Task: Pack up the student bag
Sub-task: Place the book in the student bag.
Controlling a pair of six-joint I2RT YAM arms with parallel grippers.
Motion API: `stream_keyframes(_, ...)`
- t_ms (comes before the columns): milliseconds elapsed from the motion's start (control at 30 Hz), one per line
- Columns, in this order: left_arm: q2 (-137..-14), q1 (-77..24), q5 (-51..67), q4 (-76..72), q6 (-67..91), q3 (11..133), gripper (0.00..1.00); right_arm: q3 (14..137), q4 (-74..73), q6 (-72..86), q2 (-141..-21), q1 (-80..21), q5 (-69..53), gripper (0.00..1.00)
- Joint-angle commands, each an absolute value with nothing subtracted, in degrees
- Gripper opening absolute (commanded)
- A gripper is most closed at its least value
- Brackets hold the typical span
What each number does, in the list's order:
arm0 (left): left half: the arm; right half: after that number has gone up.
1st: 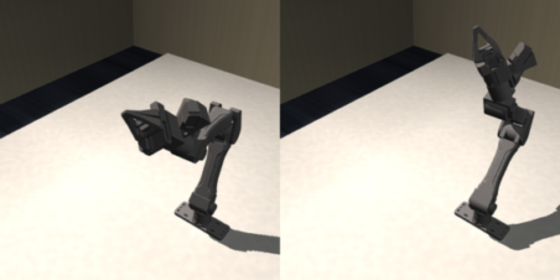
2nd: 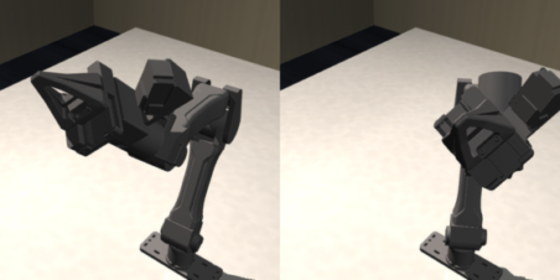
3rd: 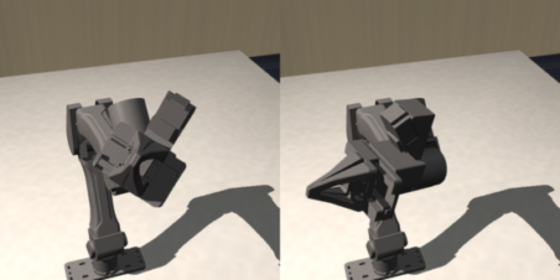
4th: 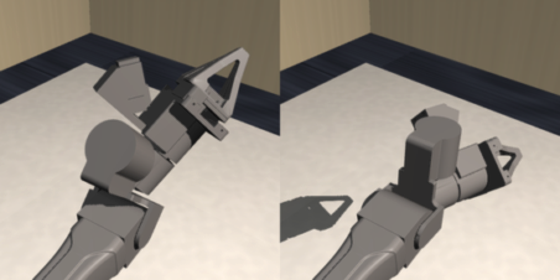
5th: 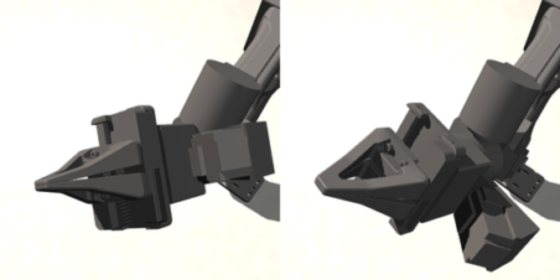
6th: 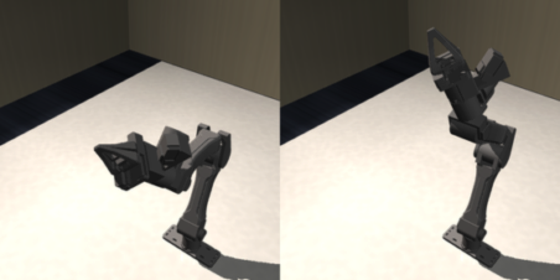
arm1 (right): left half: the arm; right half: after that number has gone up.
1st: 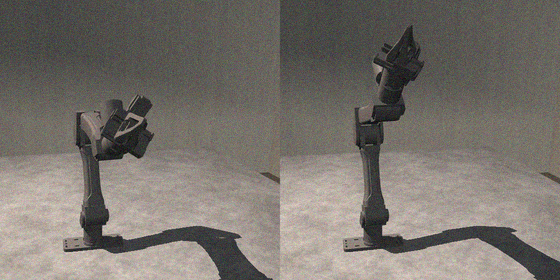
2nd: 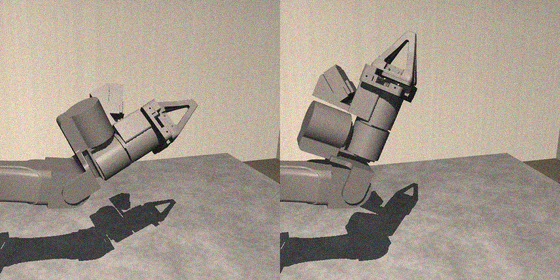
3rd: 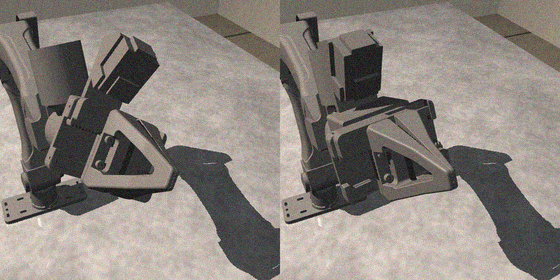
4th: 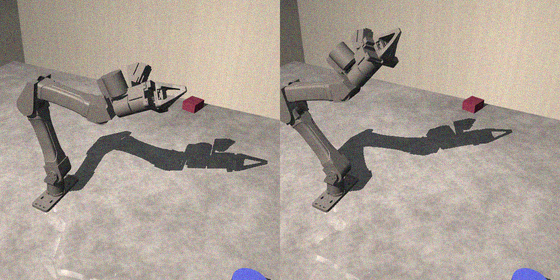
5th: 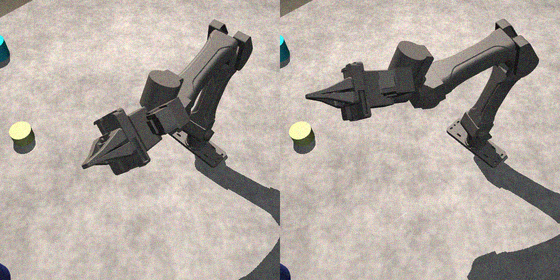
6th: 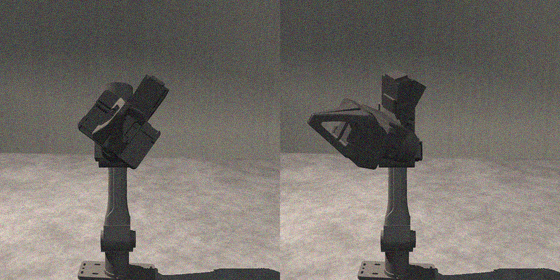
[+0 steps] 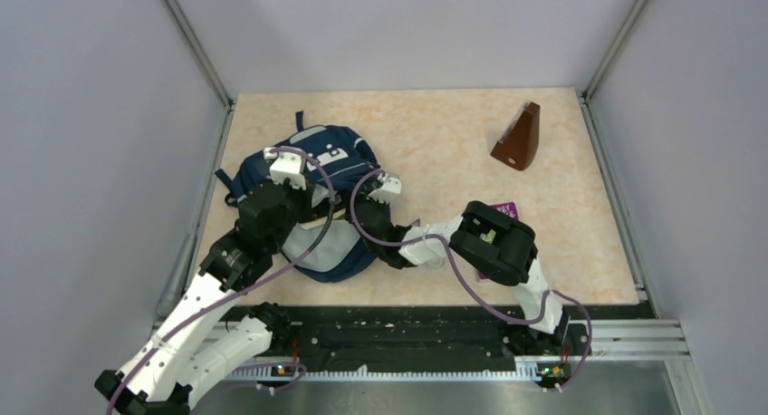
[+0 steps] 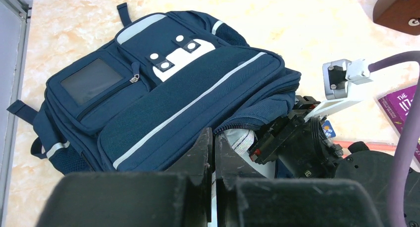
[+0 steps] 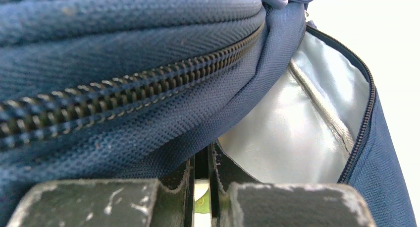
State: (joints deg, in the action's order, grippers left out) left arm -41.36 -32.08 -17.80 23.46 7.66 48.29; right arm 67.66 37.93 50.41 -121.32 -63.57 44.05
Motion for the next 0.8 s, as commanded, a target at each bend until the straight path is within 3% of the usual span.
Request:
stream_keyframes(0,-39.9,-32.3,-16.9,17.0,8.9,49.0,0.00,69.7,41.9,44.1,-121.8,-63.8,46.0,0.00)
stream_keyframes(100,-40.0,-32.3,-16.6,17.1,9.0,49.1,0.00,69.0,43.3,41.5,-121.0,-63.8,43.4,0.03)
stream_keyframes(133,-40.0,-32.3,-16.5,17.1,9.0,49.2,0.00,68.6,44.0,40.5,-120.8,-63.8,42.4,0.13)
stream_keyframes(200,-40.0,-32.3,-16.6,17.1,9.1,49.1,0.00,67.6,45.0,39.0,-120.1,-63.8,40.2,0.43)
stream_keyframes(267,-39.8,-32.3,-16.8,17.1,9.0,49.1,0.00,66.0,45.8,38.1,-119.0,-63.8,38.7,0.54)
stream_keyframes(400,-39.8,-32.3,-17.2,17.1,8.9,49.1,0.00,61.5,49.8,33.5,-115.2,-64.3,36.3,0.64)
stream_keyframes(767,-39.7,-32.3,-19.2,17.0,8.5,48.9,0.00,49.8,48.0,24.3,-99.4,-65.1,31.9,0.68)
